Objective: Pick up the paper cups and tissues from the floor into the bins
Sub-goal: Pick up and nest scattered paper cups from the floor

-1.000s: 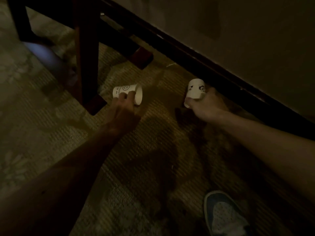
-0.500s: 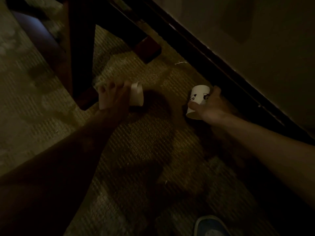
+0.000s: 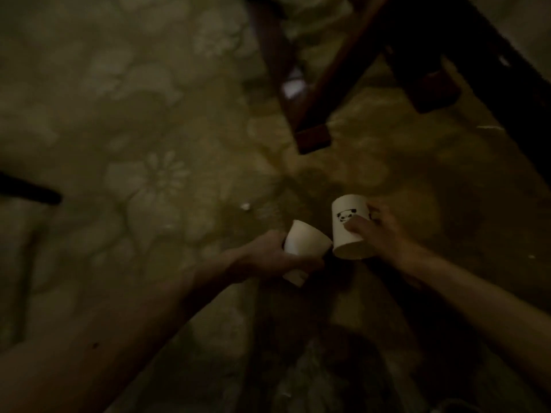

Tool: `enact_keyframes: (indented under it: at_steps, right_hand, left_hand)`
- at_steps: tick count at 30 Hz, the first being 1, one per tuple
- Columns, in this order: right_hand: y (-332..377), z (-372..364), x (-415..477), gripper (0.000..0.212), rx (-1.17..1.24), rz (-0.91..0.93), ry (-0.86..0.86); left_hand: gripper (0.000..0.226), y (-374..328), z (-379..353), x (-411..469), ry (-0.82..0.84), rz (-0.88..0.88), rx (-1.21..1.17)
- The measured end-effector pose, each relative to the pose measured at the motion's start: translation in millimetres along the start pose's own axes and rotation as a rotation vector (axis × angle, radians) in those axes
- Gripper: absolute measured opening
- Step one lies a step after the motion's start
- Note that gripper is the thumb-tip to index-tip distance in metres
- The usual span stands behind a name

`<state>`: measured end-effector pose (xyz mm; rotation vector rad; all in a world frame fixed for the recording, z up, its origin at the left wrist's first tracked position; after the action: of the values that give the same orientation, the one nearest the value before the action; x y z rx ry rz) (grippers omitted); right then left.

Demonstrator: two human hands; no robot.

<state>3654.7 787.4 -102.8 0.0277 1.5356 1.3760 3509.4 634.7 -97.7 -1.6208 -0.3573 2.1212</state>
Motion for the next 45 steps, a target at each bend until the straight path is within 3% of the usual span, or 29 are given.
enact_keyframes:
  at_steps: [3, 9, 11, 14, 18, 21, 25, 28, 34, 41, 43, 45]
  right_hand:
    - [22, -49, -15, 0.055, 0.05, -0.05, 0.124]
    - [64, -135, -63, 0.054, -0.038, -0.013, 0.366]
    - [83, -158, -81, 0.047, -0.032, -0.012, 0.448]
    - [118, -179, -112, 0.037, 0.016, 0.056, 0.576]
    - [177, -185, -165, 0.041, 0.12, 0.131, 0.632]
    - [226, -180, -209, 0.037, 0.184, 0.167, 0.651]
    - [300, -163, -280, 0.047, 0.227, 0.206, 0.589]
    - [368, -146, -344, 0.043, 0.225, 0.256, 0.542]
    - [530, -127, -485, 0.034, 0.142, 0.405, 0.532]
    - [652, -127, -630, 0.03, -0.056, 0.561, 0.61]
    - [666, -132, -655, 0.036, -0.084, 0.569, 0.638]
    - [671, -140, -669, 0.057, -0.115, 0.622, 0.694]
  left_hand:
    - [0.049, 47, 17, -40, -0.038, 0.02, -0.271]
    - [0.075, 123, 50, -117, -0.216, -0.013, -0.68]
    - [0.074, 131, 61, -141, -0.259, -0.042, -0.81]
    - [0.075, 124, 81, -181, -0.352, -0.092, -0.88]
    - [0.097, 82, 107, -244, -0.529, -0.152, -1.05]
    - [0.084, 43, 128, -296, -0.656, -0.247, -1.167]
    - [0.061, -14, 162, -382, -0.74, -0.349, -1.213]
    - [0.054, -60, 187, -461, -0.773, -0.416, -1.302]
    - [0.061, -138, 247, -642, -0.83, -0.51, -1.357]
    - [0.07, -170, 295, -845, -0.875, -0.543, -1.144]
    - [0.073, -168, 292, -883, -0.856, -0.513, -1.116]
    - [0.071, -158, 288, -909, -0.834, -0.493, -1.107]
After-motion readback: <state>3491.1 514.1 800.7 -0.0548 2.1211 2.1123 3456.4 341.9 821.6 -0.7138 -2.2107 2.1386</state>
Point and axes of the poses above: each hand's wrist, its own x-axis towards the middle knuckle, its own z-axis out of the back of the hand, y = z × x, the point moved 1 cm from there along x, towards the middle knuckle, and after that the axes turned 3 degrees about z, right-handed, at the moved point
